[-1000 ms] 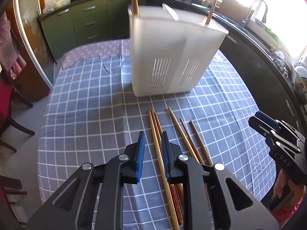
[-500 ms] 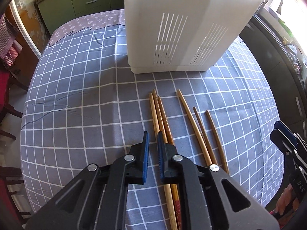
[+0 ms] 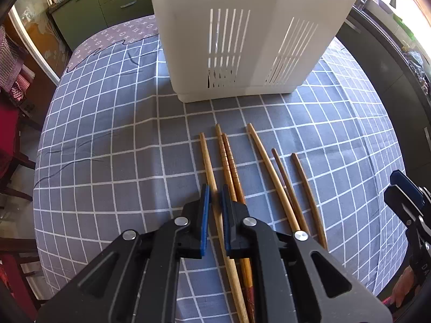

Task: Organize utensils
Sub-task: 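Grasp another chopstick with the left tool while the right tool reaches the chopsticks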

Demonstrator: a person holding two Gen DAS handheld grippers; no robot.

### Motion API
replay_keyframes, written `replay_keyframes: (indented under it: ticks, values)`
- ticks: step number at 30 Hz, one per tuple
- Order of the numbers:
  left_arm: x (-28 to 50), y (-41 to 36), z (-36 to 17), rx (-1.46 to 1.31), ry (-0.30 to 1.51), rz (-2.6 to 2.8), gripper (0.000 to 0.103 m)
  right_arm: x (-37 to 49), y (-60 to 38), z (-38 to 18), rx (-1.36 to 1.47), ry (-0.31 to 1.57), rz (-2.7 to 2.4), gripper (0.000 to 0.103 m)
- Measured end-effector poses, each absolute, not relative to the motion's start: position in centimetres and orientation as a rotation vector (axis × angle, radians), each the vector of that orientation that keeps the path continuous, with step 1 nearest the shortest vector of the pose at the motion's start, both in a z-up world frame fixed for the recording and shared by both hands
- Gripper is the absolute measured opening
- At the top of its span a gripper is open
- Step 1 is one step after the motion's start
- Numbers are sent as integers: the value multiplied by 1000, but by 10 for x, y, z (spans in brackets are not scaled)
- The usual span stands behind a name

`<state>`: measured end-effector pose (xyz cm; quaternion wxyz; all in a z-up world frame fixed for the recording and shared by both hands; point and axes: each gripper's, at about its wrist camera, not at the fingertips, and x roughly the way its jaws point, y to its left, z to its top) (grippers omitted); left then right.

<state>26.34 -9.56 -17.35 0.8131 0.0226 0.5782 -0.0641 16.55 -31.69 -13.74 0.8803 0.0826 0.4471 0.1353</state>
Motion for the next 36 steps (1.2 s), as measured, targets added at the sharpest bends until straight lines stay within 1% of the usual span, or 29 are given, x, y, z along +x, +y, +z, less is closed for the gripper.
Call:
replay_keyframes:
  ticks: [5,8,14,21,26,29,36]
  values:
    - [263,-90,-173,21,1232,-145,8,166,-312,-138,162,941,288,38]
    - [261,-79,-162,-10,1198,-143,7,169,-309,-140,160,954,303,38]
    - [242,-61,-116,-45,1039,-152,7,178,-291,-141,135,985,346,38]
    - [209,-56,-71,-13,853,-166,6,189,-248,-156,15,1036,366,38]
    - [195,-56,-58,6,795,-181,6,196,-228,-165,-57,1062,339,32]
    - [189,-54,-54,-3,776,-194,6,199,-222,-170,-87,1077,326,26]
    - [174,-46,-45,-19,743,-227,6,204,-212,-176,-126,1096,306,23]
